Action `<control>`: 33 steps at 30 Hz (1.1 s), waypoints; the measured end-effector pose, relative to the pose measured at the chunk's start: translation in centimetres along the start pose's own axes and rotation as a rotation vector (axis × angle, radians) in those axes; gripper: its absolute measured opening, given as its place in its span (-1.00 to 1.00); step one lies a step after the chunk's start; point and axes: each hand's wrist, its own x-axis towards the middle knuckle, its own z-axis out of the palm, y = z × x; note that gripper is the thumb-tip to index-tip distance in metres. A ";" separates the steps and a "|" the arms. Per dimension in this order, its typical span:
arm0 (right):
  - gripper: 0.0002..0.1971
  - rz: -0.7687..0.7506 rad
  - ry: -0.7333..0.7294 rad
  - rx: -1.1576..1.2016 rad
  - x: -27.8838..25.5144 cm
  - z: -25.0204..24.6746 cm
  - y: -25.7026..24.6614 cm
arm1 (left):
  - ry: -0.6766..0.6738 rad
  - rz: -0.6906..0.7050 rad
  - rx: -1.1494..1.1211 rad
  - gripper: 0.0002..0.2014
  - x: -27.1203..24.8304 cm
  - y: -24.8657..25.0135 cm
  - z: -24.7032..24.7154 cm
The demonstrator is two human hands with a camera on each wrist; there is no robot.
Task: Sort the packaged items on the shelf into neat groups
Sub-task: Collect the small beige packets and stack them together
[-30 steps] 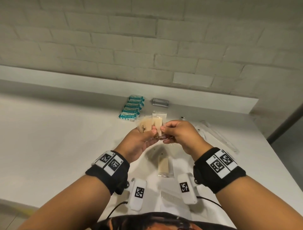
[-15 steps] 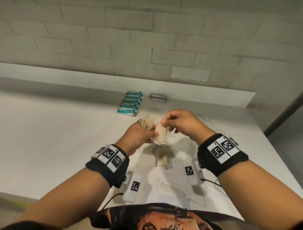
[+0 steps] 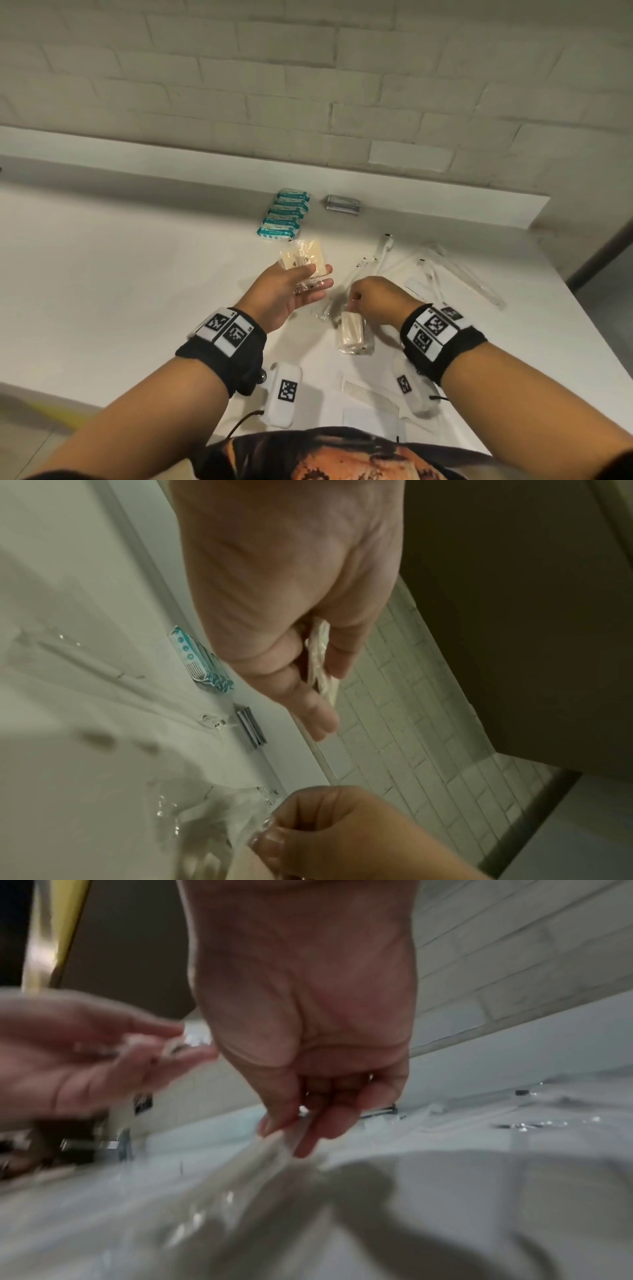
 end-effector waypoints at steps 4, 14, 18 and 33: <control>-0.85 0.045 0.218 0.051 0.6 -0.5 0.2 | 0.030 0.025 0.010 -0.78 0.1 -0.3 -0.6; -0.85 -0.056 0.175 1.032 -1.3 -3.3 -4.1 | -0.149 0.070 0.154 -0.68 0.7 -0.5 0.8; -0.91 0.001 0.193 1.064 -1.2 -3.6 -2.7 | -0.007 0.095 0.151 -0.83 1.1 -0.4 0.5; -0.95 -0.046 0.174 0.824 -1.3 -4.0 -1.7 | 0.124 0.157 0.235 -0.77 1.0 -0.5 0.8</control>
